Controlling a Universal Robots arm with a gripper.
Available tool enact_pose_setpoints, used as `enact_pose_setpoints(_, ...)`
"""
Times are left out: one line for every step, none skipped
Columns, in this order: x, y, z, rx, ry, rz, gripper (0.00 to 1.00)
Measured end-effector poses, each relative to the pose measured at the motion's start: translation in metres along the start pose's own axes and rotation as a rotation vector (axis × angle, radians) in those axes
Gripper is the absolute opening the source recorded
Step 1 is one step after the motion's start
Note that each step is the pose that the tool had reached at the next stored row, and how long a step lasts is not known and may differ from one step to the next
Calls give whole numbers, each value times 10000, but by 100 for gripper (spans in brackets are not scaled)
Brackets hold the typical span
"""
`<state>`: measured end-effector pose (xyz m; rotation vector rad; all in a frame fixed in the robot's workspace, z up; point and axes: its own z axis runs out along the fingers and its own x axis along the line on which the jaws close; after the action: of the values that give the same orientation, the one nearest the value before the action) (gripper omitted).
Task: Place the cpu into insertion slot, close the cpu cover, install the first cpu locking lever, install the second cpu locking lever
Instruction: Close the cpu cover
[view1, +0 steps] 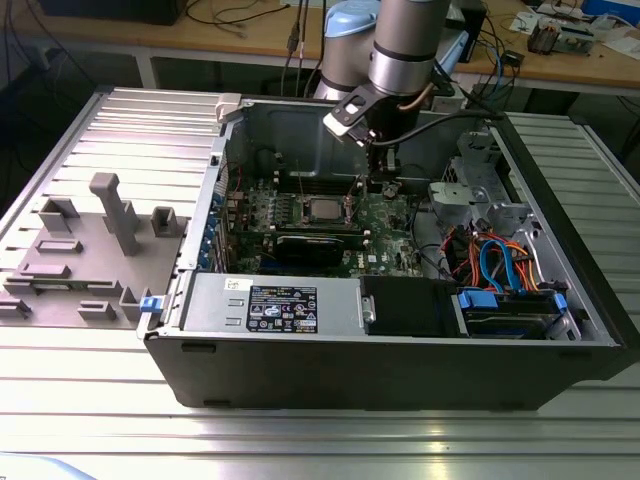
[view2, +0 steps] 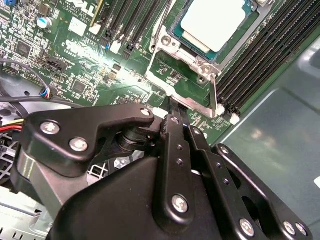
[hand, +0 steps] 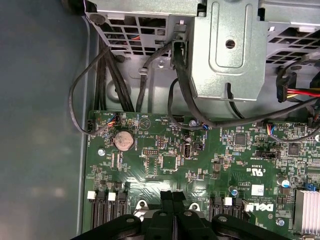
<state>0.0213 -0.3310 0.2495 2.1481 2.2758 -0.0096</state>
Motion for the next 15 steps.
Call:
enact_pose_setpoints(0,-3,0,0,0,1,11)
enact_pose_setpoints(0,-6,0,0,0,0,11)
enact_pose_setpoints(1,-10,0,0,0,0,11)
enact_pose_setpoints(1,-13,0,0,0,1,11)
enact_pose_setpoints(1,-17,0,0,1,0,11)
enact_pose_setpoints(1,-20,0,0,0,0,11)
enact_pose_setpoints(1,-23,0,0,0,0,11)
enact_pose_setpoints(2,-30,0,0,0,0,11)
enact_pose_setpoints(2,-37,0,0,0,0,11)
enact_pose_setpoints(2,-40,0,0,0,0,11)
enact_pose_setpoints(3,-44,0,0,0,0,11)
enact_pose_setpoints(3,-52,0,0,0,0,11)
enact_pose_setpoints(3,-58,0,0,0,0,11)
enact_pose_setpoints(3,-61,0,0,0,0,11)
enact_pose_setpoints(4,-64,0,0,0,-1,11)
